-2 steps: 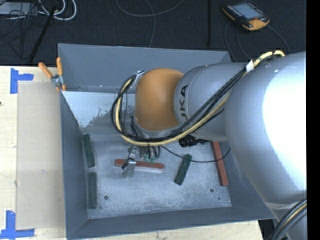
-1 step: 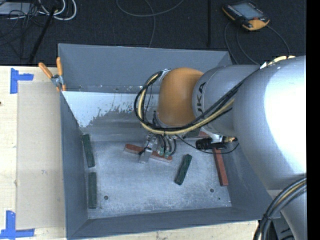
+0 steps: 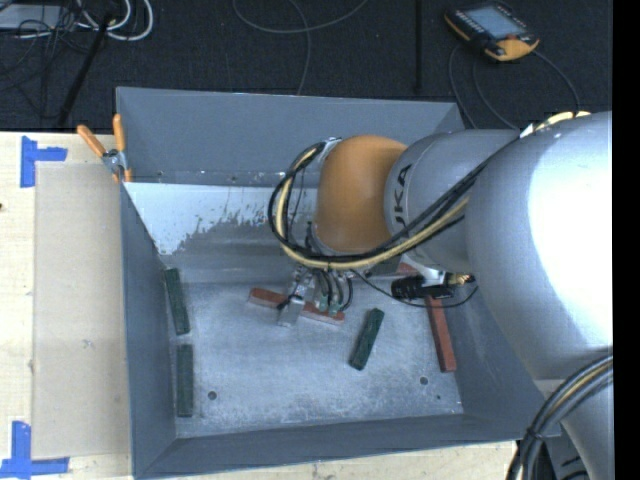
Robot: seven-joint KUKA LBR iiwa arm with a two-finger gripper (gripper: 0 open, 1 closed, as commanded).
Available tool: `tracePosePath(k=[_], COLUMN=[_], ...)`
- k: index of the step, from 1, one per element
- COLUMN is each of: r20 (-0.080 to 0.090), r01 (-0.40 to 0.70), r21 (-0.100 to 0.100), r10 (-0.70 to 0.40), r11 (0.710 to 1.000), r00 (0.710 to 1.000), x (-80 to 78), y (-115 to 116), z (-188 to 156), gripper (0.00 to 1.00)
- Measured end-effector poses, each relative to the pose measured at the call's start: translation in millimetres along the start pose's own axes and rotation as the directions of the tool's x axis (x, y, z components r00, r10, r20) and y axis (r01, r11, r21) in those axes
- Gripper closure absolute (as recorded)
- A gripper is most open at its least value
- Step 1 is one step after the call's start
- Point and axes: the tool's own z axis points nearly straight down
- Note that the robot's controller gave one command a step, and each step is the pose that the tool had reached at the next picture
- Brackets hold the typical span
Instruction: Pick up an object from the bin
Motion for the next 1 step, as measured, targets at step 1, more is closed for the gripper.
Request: tracePosePath(k=[1], r20=[0.003], r01=[0.023], r21=[-0.002], r10=[-0.023], r11=[1.000], r00=[1.000], x=[23.8], y=[19.6], z=[-154.9], gripper=[1.00])
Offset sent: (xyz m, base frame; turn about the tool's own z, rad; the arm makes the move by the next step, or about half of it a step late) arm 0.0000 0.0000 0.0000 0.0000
